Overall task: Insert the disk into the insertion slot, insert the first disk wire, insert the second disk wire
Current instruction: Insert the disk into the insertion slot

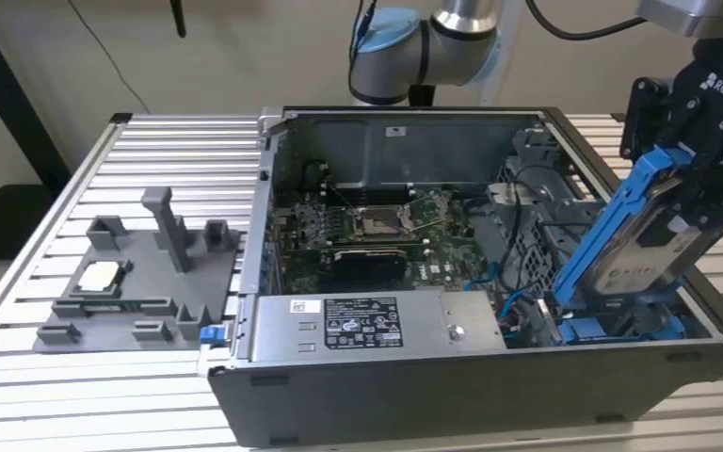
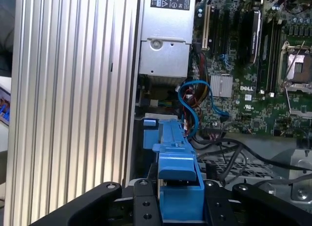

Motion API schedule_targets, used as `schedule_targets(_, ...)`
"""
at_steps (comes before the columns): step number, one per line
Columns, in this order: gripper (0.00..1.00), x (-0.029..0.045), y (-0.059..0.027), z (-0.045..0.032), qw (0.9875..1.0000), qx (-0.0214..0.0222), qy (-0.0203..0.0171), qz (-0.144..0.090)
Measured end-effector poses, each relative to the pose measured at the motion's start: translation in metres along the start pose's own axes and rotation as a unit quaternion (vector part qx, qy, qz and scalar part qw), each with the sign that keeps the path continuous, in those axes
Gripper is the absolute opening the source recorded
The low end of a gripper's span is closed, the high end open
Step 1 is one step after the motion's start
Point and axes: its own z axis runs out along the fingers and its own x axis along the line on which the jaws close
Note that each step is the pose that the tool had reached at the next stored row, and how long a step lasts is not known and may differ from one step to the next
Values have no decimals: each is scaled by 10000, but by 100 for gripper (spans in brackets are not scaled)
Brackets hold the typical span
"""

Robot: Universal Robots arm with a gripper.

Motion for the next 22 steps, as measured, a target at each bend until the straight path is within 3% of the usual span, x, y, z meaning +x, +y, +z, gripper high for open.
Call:
schedule_targets(11, 33, 1, -61, 174, 10000, 1, -17, 9)
schedule_targets(16, 33, -3, -68, 249, 9999, -5, -32, 165)
schedule_targets(22, 33, -1, -67, 230, 9996, -92, -63, 269)
